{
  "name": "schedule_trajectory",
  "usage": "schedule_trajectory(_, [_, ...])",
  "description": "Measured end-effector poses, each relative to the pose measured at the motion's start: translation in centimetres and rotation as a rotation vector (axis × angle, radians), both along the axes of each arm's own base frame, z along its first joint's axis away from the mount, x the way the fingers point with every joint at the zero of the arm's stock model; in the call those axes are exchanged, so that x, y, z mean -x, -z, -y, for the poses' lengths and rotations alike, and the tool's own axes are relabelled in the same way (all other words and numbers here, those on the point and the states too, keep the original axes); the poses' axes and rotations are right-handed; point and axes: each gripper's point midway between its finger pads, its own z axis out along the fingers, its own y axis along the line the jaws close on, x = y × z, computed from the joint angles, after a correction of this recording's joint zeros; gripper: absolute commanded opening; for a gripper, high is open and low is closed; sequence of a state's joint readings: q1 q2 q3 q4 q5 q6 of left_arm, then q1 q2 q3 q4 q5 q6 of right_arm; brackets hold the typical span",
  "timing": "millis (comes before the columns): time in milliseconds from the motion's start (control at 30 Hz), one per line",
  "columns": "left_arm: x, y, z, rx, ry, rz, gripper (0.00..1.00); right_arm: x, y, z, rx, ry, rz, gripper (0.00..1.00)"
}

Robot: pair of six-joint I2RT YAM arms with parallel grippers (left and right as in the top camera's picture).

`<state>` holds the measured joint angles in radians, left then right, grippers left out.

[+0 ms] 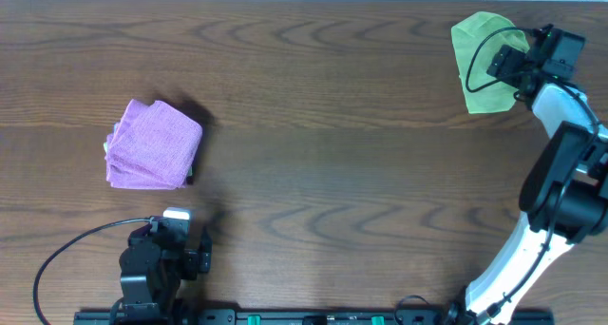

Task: Fold the cloth
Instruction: 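Reach the right gripper to the green cloth and grasp it, then drag the green cloth with the right gripper toward table center, release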

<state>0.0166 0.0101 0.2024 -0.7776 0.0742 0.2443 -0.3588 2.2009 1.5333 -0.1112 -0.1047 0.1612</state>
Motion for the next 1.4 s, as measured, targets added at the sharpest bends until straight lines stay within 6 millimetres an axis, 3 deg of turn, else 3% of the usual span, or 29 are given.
schedule_trajectory(433, [0.0,0.0,0.0,0.000,0.000,0.000,0.95,0.2,3.0,0.7,0.006,0.032,-0.044,0.70])
schedule_trajectory(600, [0.0,0.0,0.0,0.000,0.000,0.000,0.95,0.5,4.3,0.7,0.003,0.036,-0.067,0.49])
schedule_trajectory(800, [0.0,0.0,0.0,0.000,0.000,0.000,0.95,0.5,4.4,0.5,-0.007,0.027,-0.071,0.01])
schedule_trajectory(933, [0.0,0.0,0.0,0.000,0.000,0.000,0.95,0.7,4.6,-0.4,-0.026,0.013,-0.095,0.01])
schedule_trajectory(1033, [0.0,0.0,0.0,0.000,0.000,0.000,0.95,0.7,4.6,-2.1,-0.028,-0.022,-0.128,0.01])
schedule_trajectory(1200, [0.0,0.0,0.0,0.000,0.000,0.000,0.95,1.5,3.8,-7.9,-0.009,-0.146,-0.216,0.01])
schedule_trajectory(1400, [0.0,0.0,0.0,0.000,0.000,0.000,0.95,3.2,0.5,-14.0,0.004,-0.266,-0.277,0.01])
